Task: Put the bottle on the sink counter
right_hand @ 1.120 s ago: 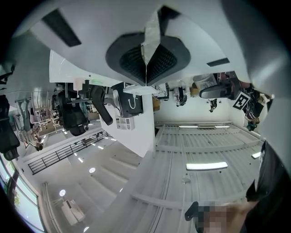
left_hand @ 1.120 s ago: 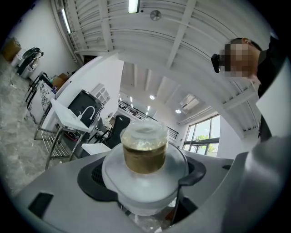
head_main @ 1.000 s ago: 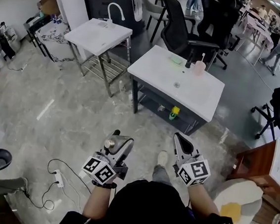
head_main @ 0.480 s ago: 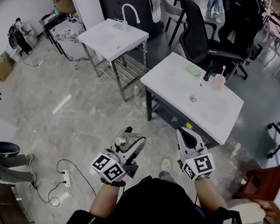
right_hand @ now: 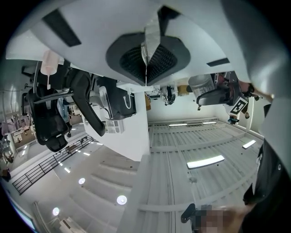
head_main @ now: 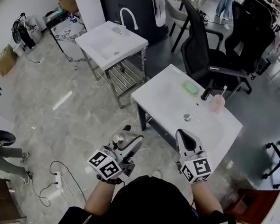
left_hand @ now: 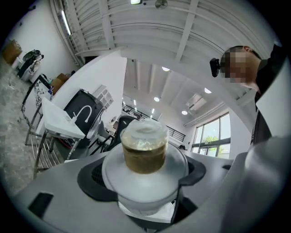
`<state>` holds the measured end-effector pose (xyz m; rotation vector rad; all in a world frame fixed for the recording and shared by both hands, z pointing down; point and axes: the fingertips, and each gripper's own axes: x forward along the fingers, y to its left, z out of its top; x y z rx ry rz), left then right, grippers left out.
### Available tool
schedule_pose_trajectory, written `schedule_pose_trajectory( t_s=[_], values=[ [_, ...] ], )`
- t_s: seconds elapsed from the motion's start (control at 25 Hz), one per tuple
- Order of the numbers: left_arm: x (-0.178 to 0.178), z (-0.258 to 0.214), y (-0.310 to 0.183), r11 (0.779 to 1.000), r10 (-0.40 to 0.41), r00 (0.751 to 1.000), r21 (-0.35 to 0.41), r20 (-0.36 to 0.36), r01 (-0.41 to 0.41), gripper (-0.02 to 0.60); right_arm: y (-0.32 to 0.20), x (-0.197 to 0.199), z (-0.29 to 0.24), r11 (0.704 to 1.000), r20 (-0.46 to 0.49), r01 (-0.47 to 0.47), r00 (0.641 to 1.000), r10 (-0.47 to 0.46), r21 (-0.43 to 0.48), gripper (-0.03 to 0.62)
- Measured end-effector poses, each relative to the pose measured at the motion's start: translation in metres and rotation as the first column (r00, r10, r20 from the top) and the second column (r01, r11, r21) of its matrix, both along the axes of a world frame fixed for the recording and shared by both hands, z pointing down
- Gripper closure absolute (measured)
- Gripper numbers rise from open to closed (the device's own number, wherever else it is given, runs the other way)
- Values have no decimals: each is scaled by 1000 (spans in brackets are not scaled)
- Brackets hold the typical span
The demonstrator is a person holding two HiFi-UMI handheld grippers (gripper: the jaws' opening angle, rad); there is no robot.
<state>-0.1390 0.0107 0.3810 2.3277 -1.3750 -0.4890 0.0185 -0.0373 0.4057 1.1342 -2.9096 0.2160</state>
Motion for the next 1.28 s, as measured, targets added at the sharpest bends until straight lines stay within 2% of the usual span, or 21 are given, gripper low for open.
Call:
schedule_pose_trajectory(
  t_s=[0.24,0.48,1.0,1.28],
  values=[
    [12,8,-41,1000,-6,1000,-14,-7,5,226,-40,29,6,1000,-15,-30,999,30,-9,563],
    [12,26,-75,998,26,1000,-57,2,-26,226,-65,34,25,996,-7,-79,997,79,-46,563],
    [-2,37,-220,983,175,984,-50,21,-174,227,-183,7,28,979,-19,-196,980,196,-54,563],
    [-4,55,-282,966,242,970,-97,29,-238,226,-226,0,40,964,-33,-250,968,248,-92,563]
  ],
)
